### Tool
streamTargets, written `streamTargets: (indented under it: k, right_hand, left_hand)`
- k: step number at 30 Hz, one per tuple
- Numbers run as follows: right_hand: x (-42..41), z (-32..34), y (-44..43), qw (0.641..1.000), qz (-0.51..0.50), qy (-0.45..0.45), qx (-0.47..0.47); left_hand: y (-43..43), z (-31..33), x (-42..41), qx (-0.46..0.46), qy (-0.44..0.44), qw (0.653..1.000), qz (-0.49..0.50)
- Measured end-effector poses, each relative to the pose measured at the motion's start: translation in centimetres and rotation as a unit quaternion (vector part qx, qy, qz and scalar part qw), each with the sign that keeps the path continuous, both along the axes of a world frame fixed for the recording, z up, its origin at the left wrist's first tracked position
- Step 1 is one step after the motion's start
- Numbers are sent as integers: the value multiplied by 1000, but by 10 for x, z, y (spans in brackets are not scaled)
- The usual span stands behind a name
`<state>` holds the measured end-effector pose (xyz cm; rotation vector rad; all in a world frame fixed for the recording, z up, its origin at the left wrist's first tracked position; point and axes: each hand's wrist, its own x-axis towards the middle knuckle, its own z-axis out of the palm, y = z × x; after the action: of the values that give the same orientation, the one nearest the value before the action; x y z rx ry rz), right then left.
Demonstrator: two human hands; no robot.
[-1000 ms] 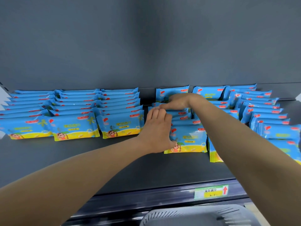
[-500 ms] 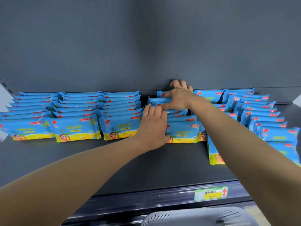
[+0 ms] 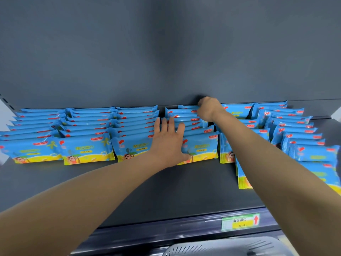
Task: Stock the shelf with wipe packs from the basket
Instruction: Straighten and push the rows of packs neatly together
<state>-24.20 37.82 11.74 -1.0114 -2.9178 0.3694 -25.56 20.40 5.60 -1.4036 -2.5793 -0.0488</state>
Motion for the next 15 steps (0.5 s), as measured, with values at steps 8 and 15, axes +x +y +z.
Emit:
streamTargets:
  k: [8, 15]
  right_hand:
    - [0, 10, 1, 1000, 4, 17, -2]
    - [6, 5, 0, 999, -13, 39, -7]
  left_hand:
    - [0, 0, 1, 18, 61, 998, -20]
    - [3, -2, -3, 19, 82, 996, -2]
